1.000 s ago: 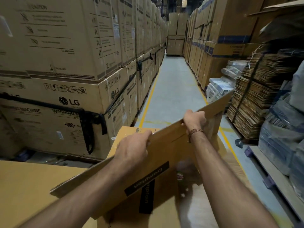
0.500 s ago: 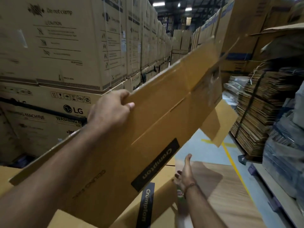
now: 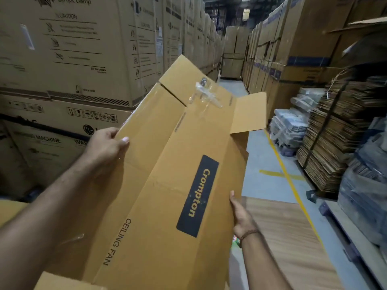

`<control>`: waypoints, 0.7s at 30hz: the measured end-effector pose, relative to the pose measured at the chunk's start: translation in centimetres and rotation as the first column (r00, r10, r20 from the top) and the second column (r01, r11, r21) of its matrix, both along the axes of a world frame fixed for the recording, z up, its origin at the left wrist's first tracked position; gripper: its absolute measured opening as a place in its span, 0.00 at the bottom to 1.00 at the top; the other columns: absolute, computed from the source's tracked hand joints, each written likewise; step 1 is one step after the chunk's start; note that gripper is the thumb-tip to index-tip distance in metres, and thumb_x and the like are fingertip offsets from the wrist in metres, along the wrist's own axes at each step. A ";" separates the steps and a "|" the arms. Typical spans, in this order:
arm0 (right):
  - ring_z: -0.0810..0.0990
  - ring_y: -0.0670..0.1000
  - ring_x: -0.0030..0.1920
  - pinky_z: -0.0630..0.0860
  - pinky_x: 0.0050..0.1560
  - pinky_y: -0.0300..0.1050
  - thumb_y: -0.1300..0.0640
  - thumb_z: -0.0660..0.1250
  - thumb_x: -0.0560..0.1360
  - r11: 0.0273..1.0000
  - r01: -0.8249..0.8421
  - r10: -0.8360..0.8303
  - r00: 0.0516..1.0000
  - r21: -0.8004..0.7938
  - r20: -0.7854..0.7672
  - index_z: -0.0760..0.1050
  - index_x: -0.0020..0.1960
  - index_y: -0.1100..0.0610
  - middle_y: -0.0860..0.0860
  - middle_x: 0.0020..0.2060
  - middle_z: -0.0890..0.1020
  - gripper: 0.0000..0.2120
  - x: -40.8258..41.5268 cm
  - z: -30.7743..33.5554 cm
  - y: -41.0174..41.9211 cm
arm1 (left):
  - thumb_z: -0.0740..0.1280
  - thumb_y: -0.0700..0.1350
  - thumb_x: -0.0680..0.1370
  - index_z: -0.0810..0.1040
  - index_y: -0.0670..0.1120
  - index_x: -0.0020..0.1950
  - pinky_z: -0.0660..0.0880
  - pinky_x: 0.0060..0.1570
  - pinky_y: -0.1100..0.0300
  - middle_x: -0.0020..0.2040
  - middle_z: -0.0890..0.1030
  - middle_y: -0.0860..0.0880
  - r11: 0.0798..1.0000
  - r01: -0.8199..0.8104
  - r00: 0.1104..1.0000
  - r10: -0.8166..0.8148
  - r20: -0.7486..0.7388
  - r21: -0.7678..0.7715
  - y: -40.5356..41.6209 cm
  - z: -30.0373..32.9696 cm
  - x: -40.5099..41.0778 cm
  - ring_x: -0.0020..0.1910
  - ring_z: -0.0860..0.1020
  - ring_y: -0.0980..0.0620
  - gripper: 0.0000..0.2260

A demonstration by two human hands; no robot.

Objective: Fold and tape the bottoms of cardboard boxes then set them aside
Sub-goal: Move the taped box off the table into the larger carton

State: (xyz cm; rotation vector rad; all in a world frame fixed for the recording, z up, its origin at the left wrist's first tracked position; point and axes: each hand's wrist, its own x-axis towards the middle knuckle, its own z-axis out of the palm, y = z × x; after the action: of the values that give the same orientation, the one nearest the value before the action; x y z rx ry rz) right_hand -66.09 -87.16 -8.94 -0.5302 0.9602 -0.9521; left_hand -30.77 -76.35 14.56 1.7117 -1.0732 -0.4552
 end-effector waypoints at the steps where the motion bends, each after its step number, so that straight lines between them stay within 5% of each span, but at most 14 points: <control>1: 0.85 0.62 0.59 0.83 0.57 0.62 0.41 0.81 0.69 0.999 0.050 -0.051 0.996 -0.013 -0.074 0.81 0.66 0.60 0.60 0.58 0.86 0.33 -0.3 -0.1 0.1 | 0.71 0.41 0.82 0.83 0.46 0.60 0.79 0.56 0.48 0.50 0.85 0.48 1.000 -0.018 1.000 0.017 0.014 0.025 -0.1 -1.0 0.6 0.50 0.83 0.46 0.07; 3: 0.87 0.60 0.53 0.85 0.51 0.58 0.48 0.81 0.70 0.990 0.130 -0.137 0.976 -0.047 -0.168 0.82 0.62 0.61 0.59 0.52 0.87 0.25 -0.3 0.0 0.6 | 0.71 0.42 0.81 0.82 0.46 0.61 0.79 0.56 0.48 0.51 0.85 0.48 0.997 -0.050 0.998 0.048 0.040 0.056 -0.2 -3.4 1.6 0.52 0.84 0.45 0.08; 9: 0.88 0.60 0.50 0.83 0.56 0.63 0.53 0.84 0.67 0.984 0.174 -0.156 0.935 0.027 -0.320 0.83 0.55 0.62 0.59 0.48 0.88 0.22 -0.6 -1.8 2.0 | 0.71 0.46 0.81 0.82 0.49 0.57 0.81 0.56 0.39 0.51 0.85 0.48 0.980 -0.083 0.996 0.075 0.049 0.181 -1.1 -12.4 4.7 0.50 0.84 0.43 0.06; 15: 0.86 0.54 0.45 0.83 0.50 0.48 0.52 0.81 0.72 0.966 0.243 -0.249 0.765 -0.092 -0.594 0.84 0.43 0.57 0.53 0.42 0.88 0.10 0.2 -6.0 3.1 | 0.68 0.47 0.84 0.79 0.45 0.65 0.80 0.52 0.46 0.55 0.84 0.47 0.963 -0.074 0.996 0.061 0.059 0.259 -0.9 -20.5 5.0 0.52 0.82 0.43 0.11; 17: 0.85 0.53 0.46 0.80 0.47 0.46 0.51 0.78 0.75 0.970 0.206 -0.237 0.700 -0.128 -0.673 0.85 0.47 0.57 0.53 0.44 0.87 0.10 0.5 -8.1 3.4 | 0.67 0.47 0.84 0.79 0.45 0.65 0.75 0.48 0.50 0.54 0.83 0.48 0.955 -0.050 0.998 0.034 0.060 0.293 -1.1 -23.5 5.1 0.53 0.81 0.43 0.11; 21: 0.82 0.57 0.55 0.78 0.60 0.49 0.56 0.71 0.80 1.000 -0.023 0.015 0.523 0.004 -0.852 0.82 0.61 0.63 0.58 0.57 0.85 0.14 0.6 -13.9 2.4 | 0.65 0.48 0.86 0.75 0.46 0.70 0.76 0.53 0.48 0.59 0.82 0.47 0.918 -0.005 0.998 -0.020 0.059 0.396 -1.9 -29.6 5.9 0.56 0.80 0.42 0.14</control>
State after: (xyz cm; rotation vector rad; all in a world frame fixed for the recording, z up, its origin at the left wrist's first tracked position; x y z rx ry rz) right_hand -65.45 -84.72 -22.86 -1.0723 1.8456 -0.6328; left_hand -24.91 -78.28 -15.02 2.0891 -1.0836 -0.6639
